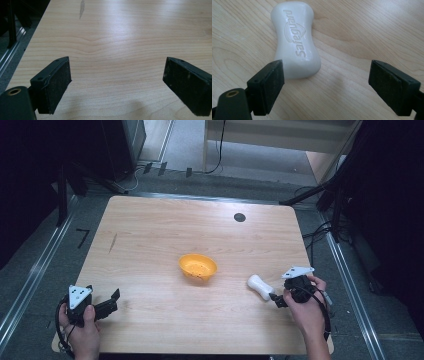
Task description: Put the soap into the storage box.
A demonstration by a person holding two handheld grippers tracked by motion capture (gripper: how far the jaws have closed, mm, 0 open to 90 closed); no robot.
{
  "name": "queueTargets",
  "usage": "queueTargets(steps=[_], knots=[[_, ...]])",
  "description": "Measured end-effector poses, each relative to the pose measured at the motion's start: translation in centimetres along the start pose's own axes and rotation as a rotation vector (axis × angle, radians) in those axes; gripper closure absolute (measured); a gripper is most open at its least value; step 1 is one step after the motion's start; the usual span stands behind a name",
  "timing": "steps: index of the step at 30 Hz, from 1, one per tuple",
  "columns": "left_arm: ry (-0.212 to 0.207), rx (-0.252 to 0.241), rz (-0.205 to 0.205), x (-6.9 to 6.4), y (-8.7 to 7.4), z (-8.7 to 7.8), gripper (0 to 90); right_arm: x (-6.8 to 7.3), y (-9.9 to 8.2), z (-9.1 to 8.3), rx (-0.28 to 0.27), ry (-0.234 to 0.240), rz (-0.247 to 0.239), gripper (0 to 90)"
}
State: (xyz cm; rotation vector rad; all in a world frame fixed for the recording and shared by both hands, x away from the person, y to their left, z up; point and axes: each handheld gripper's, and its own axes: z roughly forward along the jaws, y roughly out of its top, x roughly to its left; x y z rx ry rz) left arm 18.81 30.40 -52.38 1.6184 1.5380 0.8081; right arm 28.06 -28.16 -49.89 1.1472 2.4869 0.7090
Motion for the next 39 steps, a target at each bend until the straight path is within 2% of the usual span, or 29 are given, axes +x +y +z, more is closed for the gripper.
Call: queueTargets(steps=[14, 16, 19, 30, 39], knots=[[0.001, 0.001, -0.006, 0.0, 0.0, 0.0, 8.3, 0.4, 1.5, 0.9, 0.041, 0.032, -0.025, 15.0], [0.001, 0.001, -0.006, 0.0, 0.0, 0.1, 8.3, 0.5, 1.6, 1.0, 0.051, 0.036, -0.014, 15.2], [0.0, 0.001, -0.007, 0.0, 0.0, 0.1, 8.3, 0.6, 1.9, 1.1, 0.052, 0.04, -0.033, 15.3], [-0.002, 0.002, -0.007, 0.0, 0.0, 0.1, 8.3, 0.7, 3.0, 1.2, 0.075, 0.06, -0.037, 16.0], [-0.004, 0.003, -0.008, 0.1, 0.0, 0.1, 8.3, 1.1, 3.4, 2.1, 0.106, 0.085, -0.031, 18.8]])
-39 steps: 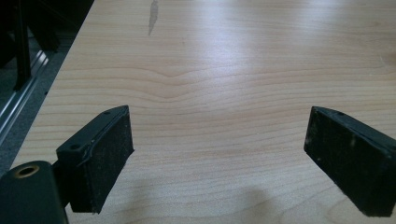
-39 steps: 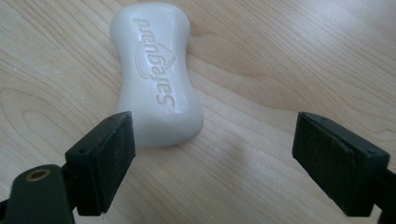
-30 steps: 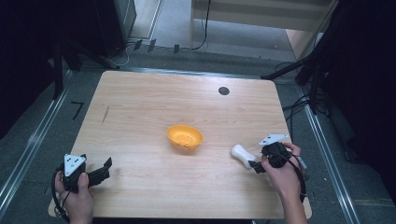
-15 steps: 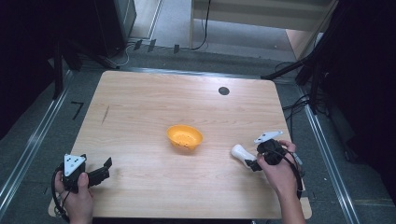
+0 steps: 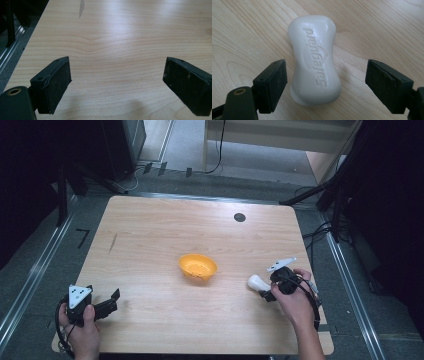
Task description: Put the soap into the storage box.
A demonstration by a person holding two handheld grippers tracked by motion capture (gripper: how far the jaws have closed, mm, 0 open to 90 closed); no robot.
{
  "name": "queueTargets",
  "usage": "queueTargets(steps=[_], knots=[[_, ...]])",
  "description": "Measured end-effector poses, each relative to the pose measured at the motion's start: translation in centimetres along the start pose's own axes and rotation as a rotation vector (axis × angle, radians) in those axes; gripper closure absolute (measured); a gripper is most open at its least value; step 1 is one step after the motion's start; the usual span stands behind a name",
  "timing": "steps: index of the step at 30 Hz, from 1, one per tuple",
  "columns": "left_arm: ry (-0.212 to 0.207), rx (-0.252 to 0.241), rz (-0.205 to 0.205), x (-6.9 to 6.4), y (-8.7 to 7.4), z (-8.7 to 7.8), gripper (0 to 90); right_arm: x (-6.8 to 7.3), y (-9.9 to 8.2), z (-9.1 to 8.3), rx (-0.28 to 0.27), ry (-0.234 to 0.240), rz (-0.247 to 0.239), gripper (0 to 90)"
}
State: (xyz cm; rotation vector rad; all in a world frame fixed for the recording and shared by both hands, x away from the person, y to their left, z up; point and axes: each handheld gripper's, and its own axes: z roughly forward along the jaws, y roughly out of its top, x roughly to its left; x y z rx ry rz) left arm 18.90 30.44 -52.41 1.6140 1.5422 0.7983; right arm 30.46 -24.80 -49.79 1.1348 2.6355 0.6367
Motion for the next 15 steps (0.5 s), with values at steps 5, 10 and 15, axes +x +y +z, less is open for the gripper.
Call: queueTargets(steps=[5, 10, 15], knots=[[-0.001, 0.0, -0.002, 0.0, 0.0, 0.0, 8.3, 0.1, 0.4, 0.4, 0.011, 0.013, 0.001, 22.0], [-0.002, 0.0, -0.003, 0.0, 0.0, 0.0, 8.3, 0.2, 0.7, 0.8, 0.03, 0.022, -0.005, 25.6], [-0.002, 0.0, -0.003, 0.0, 0.0, 0.0, 8.3, 0.4, 1.0, 1.1, 0.047, 0.032, -0.006, 31.7]])
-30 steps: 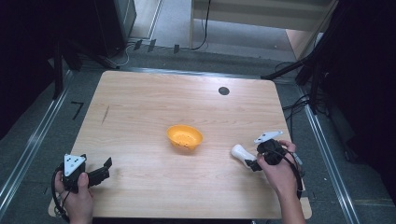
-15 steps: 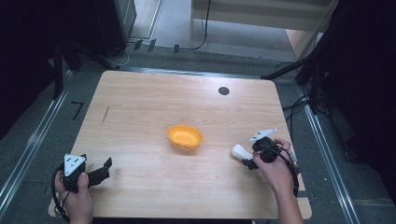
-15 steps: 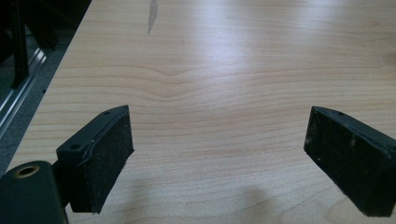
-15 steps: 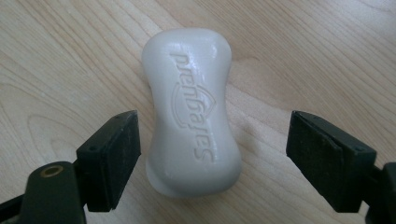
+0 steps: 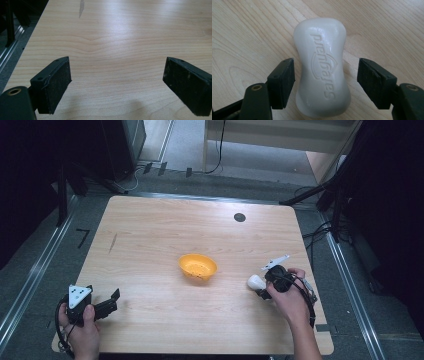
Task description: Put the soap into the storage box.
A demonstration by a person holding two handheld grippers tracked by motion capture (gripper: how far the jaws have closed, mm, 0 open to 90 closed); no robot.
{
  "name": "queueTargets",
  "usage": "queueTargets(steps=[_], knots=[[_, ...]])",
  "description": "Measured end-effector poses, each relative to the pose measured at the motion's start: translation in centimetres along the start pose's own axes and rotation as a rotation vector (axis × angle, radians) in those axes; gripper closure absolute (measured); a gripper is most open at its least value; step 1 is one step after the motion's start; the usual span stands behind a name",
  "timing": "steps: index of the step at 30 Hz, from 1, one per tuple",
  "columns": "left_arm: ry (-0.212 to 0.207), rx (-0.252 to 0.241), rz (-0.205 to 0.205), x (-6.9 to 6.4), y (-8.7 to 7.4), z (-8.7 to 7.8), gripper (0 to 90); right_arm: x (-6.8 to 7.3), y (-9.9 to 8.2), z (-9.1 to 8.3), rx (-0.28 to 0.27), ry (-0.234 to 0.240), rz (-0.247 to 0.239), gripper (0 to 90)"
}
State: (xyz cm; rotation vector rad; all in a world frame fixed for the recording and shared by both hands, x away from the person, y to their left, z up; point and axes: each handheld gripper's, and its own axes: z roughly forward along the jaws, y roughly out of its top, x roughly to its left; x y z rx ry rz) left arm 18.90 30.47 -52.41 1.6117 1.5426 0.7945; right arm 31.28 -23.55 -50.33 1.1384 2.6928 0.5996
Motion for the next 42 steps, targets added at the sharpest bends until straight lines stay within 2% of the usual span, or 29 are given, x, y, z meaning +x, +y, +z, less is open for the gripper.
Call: queueTargets(steps=[5, 8, 18, 25, 34, 42], knots=[[0.0, 0.001, 0.001, 0.0, 0.0, 0.0, 8.3, 0.1, 0.4, 0.3, 0.008, 0.003, -0.001, 38.7], [0.001, 0.0, -0.001, 0.0, 0.0, 0.0, 8.3, 0.2, 0.6, 0.5, 0.016, 0.013, 0.005, 41.0], [0.0, 0.001, -0.002, 0.0, 0.0, 0.0, 8.3, 0.3, 0.7, 1.3, 0.061, 0.004, -0.004, 46.9], [0.0, 0.0, -0.002, 0.0, 0.0, 0.0, 8.3, 0.1, 0.6, 1.3, 0.051, 0.027, -0.008, 49.1], [-0.001, -0.001, -0.003, 0.1, 0.0, 0.0, 8.3, 0.1, -0.1, 1.2, 0.002, 0.029, -0.03, 49.1], [-0.002, 0.0, -0.004, 0.1, 0.0, 0.0, 8.3, 0.0, -0.2, 1.2, -0.006, 0.03, -0.015, 50.0]])
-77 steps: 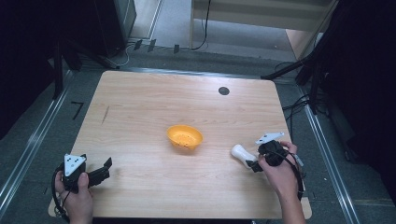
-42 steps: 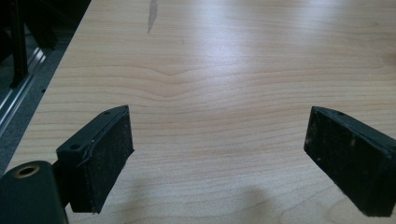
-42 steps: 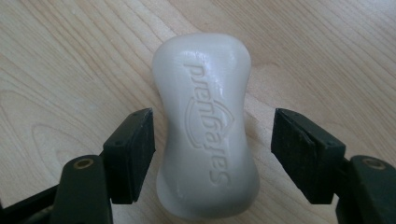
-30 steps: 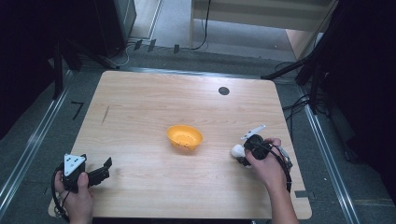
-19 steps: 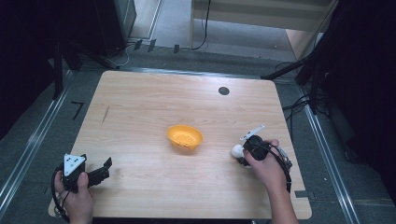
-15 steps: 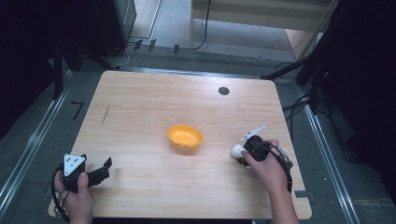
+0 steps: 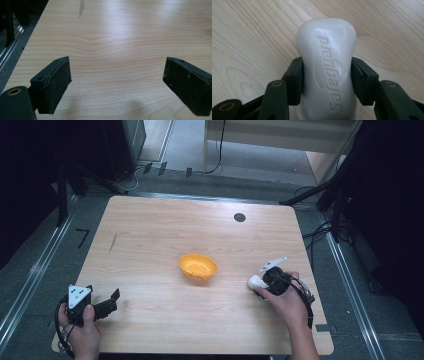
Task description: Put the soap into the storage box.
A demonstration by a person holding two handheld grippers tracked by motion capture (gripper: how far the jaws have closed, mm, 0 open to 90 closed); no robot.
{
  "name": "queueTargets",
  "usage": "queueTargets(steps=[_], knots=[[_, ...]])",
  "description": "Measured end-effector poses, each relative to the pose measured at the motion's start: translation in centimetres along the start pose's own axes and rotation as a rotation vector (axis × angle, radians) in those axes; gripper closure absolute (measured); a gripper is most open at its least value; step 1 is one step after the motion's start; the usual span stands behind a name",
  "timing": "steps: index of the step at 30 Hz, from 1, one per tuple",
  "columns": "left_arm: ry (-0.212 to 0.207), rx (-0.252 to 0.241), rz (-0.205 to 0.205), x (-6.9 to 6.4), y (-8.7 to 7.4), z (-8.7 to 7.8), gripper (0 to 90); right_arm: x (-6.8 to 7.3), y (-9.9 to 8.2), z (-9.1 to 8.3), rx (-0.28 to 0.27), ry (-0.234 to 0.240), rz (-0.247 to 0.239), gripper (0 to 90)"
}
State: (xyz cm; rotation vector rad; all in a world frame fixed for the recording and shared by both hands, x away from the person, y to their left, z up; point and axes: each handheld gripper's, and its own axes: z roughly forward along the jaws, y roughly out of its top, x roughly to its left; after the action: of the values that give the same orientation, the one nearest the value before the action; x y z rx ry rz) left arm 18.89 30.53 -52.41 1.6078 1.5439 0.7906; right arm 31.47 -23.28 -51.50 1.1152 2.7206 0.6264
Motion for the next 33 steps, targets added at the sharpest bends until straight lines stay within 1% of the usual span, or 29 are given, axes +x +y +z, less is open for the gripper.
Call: queueTargets(steps=[4, 5, 6, 11, 13, 19, 24, 28, 29, 32, 33], knots=[[-0.001, 0.002, 0.001, 0.0, 0.0, 0.0, 8.3, 0.1, 0.1, 0.0, 0.007, -0.009, 0.004, 50.5], [0.001, 0.003, 0.0, 0.0, 0.0, 0.0, 8.4, 0.1, 0.2, 0.0, 0.008, -0.011, 0.002, 50.6], [0.0, 0.003, -0.001, 0.0, 0.0, 0.0, 8.3, 0.1, 0.2, 0.0, 0.011, -0.018, -0.011, 50.7], [-0.001, 0.004, -0.002, 0.0, 0.0, 0.0, 8.3, 0.1, 0.3, -0.1, 0.029, -0.008, -0.025, 50.9], [0.0, 0.004, -0.002, 0.0, 0.0, 0.0, 8.3, 0.0, 0.4, -0.3, 0.029, -0.014, -0.028, 51.0], [0.0, 0.005, -0.003, 0.1, 0.0, 0.0, 8.3, 0.1, 0.8, -1.2, 0.005, -0.019, -0.042, 51.1], [0.0, 0.004, -0.004, 0.1, 0.0, 0.0, 8.3, 0.4, 1.4, -1.8, -0.002, -0.02, -0.068, 51.1], [0.003, 0.003, -0.004, 0.1, 0.0, 0.0, 8.3, 0.7, 2.1, -2.2, -0.008, -0.008, -0.085, 51.1], [0.003, 0.002, -0.004, 0.0, 0.0, 0.0, 8.3, 0.7, 2.3, -2.2, -0.012, -0.007, -0.095, 51.1], [0.002, 0.002, -0.005, 0.0, 0.0, 0.0, 8.3, 1.0, 2.8, -2.4, -0.008, -0.004, -0.107, 51.1], [0.002, 0.003, -0.005, 0.1, 0.0, 0.0, 8.3, 1.0, 2.9, -2.4, -0.009, -0.004, -0.118, 51.1]])
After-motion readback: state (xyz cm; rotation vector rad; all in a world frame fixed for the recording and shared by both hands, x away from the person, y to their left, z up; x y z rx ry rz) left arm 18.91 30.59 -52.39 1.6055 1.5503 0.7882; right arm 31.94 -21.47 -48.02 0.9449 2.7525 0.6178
